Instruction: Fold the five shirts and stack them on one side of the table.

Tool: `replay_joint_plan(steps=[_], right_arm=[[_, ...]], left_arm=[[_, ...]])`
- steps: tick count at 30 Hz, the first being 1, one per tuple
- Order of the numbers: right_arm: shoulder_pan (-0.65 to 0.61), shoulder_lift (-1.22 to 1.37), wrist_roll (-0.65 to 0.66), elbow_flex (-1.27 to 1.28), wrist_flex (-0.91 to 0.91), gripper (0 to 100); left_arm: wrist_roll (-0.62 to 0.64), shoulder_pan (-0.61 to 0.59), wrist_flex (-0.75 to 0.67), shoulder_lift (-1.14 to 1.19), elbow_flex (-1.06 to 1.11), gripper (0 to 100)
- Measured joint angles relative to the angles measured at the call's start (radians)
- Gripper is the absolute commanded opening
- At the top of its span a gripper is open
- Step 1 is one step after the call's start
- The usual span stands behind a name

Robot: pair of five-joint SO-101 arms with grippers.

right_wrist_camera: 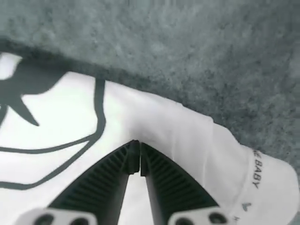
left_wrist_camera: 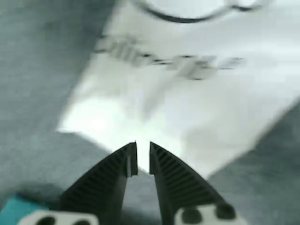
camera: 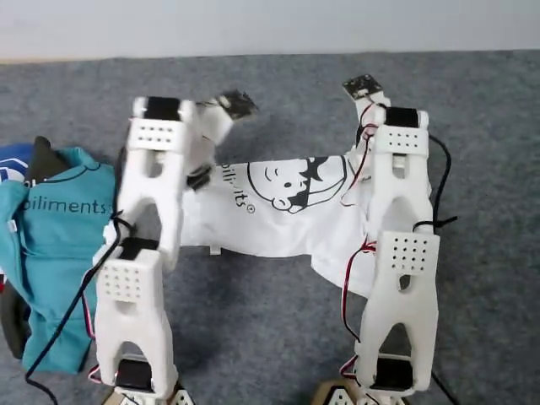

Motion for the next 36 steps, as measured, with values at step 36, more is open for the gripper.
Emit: replay_joint_plan(steps=[36], right_arm=[[0.014, 0.026, -0.003, -0.132, 0.081, 1.0]], left_arm=[[-0.118, -0.160, -0.002, -0.387, 0.454, 6]])
